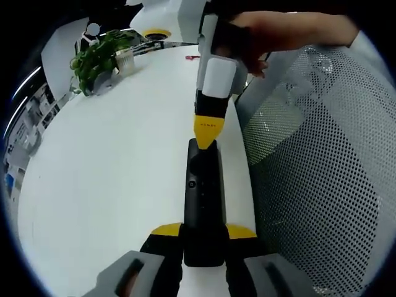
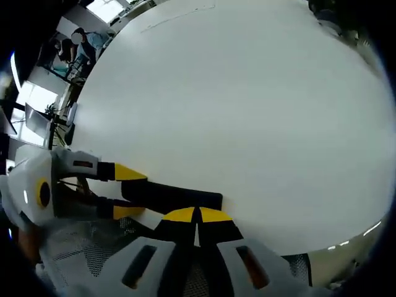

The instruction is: Press the specified remote control buttons in sequence, fully releasing each button before pressing the next.

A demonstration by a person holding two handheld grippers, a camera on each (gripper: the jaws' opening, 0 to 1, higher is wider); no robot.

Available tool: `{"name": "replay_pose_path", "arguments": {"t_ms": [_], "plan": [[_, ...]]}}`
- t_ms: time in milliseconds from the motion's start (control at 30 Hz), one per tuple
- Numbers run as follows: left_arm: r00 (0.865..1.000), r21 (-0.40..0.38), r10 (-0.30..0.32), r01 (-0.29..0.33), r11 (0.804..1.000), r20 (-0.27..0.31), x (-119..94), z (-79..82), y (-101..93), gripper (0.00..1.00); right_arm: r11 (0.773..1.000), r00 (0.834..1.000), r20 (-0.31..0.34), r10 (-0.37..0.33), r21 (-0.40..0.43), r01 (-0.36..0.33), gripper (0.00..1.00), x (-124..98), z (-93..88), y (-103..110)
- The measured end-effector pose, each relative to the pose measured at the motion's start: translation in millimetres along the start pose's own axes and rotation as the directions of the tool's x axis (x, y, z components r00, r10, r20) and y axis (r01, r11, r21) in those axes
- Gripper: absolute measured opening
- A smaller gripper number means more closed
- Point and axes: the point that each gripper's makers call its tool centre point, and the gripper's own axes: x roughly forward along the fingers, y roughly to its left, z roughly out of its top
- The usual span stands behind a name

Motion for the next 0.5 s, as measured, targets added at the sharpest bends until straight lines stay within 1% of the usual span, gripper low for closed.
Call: {"name": "replay_pose_path", "arguments": {"t_ms": [267, 500], "plan": [[1.000, 0.002, -0.001, 0.001, 1.000, -0.001, 0.2, -0.2, 0.1, 0.25, 1.000, 1.000, -0.007, -0.005, 0.002, 0.005, 0.00, 1.6, 0.0, -1.5], [1.000, 0.002, -0.002, 0.002, 1.000, -0.002, 0.4, -0.3, 0.2, 0.25, 1.000, 1.000, 0.002, 0.008, 0.020, -0.008, 0.00, 1.7, -0.7, -1.5]]}}
